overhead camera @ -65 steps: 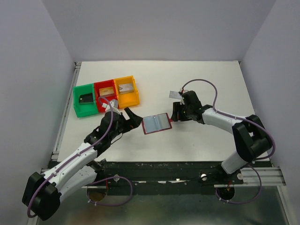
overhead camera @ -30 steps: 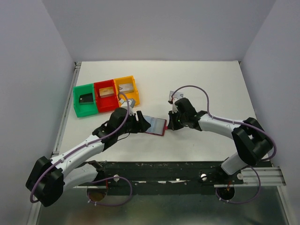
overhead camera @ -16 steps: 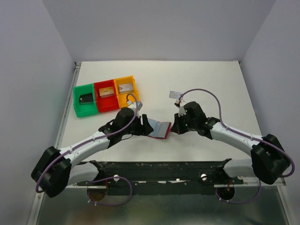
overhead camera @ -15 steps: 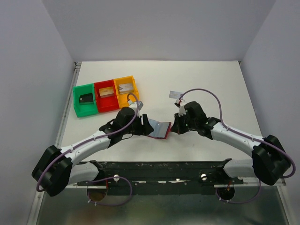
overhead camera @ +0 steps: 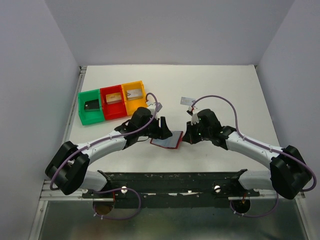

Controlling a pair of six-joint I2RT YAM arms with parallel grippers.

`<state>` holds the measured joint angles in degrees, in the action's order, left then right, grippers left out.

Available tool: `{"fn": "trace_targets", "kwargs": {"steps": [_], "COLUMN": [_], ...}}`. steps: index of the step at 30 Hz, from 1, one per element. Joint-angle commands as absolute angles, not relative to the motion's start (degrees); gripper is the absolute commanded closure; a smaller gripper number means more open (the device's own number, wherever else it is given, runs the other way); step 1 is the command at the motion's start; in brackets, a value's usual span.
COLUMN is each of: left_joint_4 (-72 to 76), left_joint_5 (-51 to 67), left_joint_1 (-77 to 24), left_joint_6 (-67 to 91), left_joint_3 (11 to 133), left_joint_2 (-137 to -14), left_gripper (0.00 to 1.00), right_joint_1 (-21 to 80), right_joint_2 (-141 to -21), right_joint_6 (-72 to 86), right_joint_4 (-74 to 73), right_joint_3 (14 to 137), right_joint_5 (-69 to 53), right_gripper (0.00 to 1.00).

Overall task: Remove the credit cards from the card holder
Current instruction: Remove the credit card from the card holder.

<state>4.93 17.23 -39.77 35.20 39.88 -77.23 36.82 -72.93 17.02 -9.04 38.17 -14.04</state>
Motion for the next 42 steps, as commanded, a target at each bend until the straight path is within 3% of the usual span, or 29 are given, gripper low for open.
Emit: {"fn": "trace_targets", "kwargs": {"steps": [1,18,26,42], "left_joint_4": [6.59,6.77,5.54,2.64], "left_joint_5": [19.78,21.0,21.18,19.25], "left_joint_1": [-40.52,-41.66,-42.01,-44.21], "left_joint_6": [34.19,33.75,32.96,31.11], "left_joint_3": [42.1,45.09,46.23,48.16], "left_joint_2": [-80.85,-86.13,-88.85,-91.05], "left_gripper": [0.33,0.33,0.44,0.41], "right_joint_1": [36.91,37.0,37.0,37.0], "right_joint_2": [-70.49,-68.55,-68.55,-68.82], "right_joint_6": [17.32,15.82,15.73,15.91], "right_joint_4": [-8.61,-8.88,-8.88,-9.05], "right_joint_3": [37.0,39.02,38.85,38.94], "right_joint_5": [-12.83,-14.33,-13.97,-14.24], "right_gripper": [1.0,1.0,1.0,1.0]}}
